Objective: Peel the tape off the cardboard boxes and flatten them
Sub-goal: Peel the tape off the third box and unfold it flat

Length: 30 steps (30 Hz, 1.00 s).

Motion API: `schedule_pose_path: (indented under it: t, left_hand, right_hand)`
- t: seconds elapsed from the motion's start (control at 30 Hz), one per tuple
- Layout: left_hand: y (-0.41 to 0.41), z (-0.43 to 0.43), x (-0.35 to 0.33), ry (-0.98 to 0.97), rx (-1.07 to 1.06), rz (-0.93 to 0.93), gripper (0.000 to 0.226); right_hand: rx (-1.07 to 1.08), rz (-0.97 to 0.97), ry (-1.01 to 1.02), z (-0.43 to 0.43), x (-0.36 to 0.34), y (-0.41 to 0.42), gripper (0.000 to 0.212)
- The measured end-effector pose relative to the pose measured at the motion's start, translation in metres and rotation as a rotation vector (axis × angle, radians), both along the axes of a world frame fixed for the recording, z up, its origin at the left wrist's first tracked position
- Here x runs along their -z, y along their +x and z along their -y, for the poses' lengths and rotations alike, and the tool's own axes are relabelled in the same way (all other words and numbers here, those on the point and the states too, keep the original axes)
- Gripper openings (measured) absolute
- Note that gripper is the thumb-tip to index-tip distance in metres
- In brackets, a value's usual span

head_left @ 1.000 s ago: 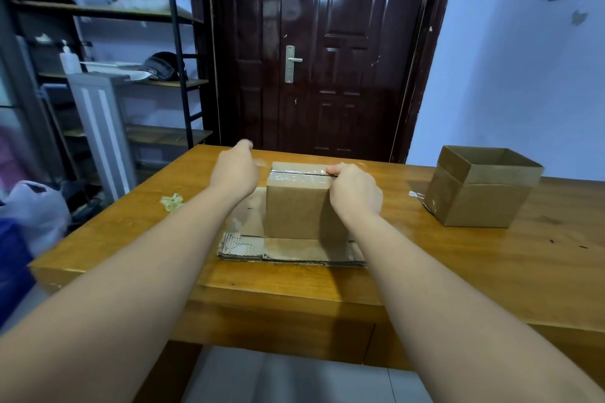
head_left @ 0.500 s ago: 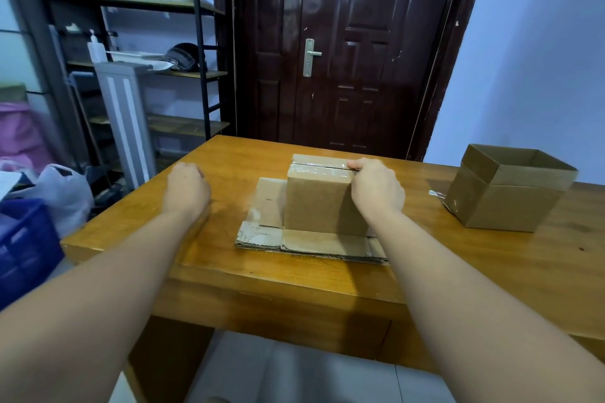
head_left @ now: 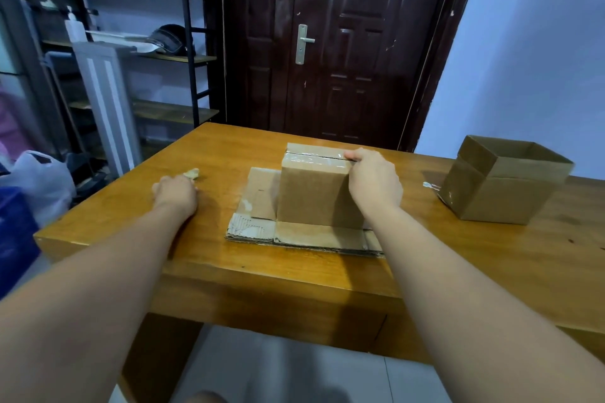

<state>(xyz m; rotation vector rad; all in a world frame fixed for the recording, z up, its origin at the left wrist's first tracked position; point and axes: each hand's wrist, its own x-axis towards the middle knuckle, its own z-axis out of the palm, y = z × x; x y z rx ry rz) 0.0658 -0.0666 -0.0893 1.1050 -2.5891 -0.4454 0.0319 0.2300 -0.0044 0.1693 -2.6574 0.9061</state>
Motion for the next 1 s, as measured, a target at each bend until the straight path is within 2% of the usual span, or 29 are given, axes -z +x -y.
schedule_pose_path:
  t: [0.13,0.23,0.27,0.37,0.4,0.47,0.53,0.6,0.67,0.87,1.0]
  left_hand:
    - [0.004,-0.006,0.003,-0.031,-0.012,-0.082,0.030]
    - [0.006,-0.008,0.005,-0.015,0.099,-0.157,0.024]
    - [0.006,-0.009,0.004,0.020,0.143,-0.205,0.026]
    - [0.013,-0.015,-0.001,0.089,0.201,-0.364,0.054]
    - [0.013,-0.018,-0.003,0.092,0.202,-0.395,0.056]
    - [0.014,-0.022,-0.004,0.088,0.201,-0.428,0.041]
    - [0.014,-0.028,-0.007,0.058,0.186,-0.383,0.024]
    - [0.011,-0.034,-0.011,-0.026,0.200,-0.315,0.034]
    - [0.008,-0.039,-0.015,-0.066,0.213,-0.334,0.048]
    - [-0.006,-0.043,-0.023,0.067,0.206,-0.316,0.049]
    - [-0.002,-0.046,-0.025,0.055,0.103,-0.245,0.064]
  right_hand:
    - [-0.006,0.008,-0.046,0.001,0.002,0.000,0.042]
    - [0.004,0.004,-0.069,0.000,0.002,0.000,0.044]
    - [0.002,0.003,-0.074,-0.001,0.002,0.001,0.044]
    - [-0.011,-0.014,-0.085,-0.001,0.004,0.003,0.043]
    - [-0.009,-0.022,-0.087,-0.002,0.004,0.002,0.043]
    - [-0.003,-0.026,-0.100,-0.002,0.006,0.002,0.043]
    - [0.001,-0.026,-0.119,-0.002,0.006,0.001,0.043]
    - [0.002,-0.029,-0.119,-0.001,0.007,0.001,0.043]
    - [0.000,-0.033,-0.113,-0.001,0.007,0.000,0.042]
    - [-0.010,-0.060,-0.118,-0.001,0.009,0.000,0.039]
    - [-0.003,-0.065,-0.118,-0.001,0.009,0.000,0.041]
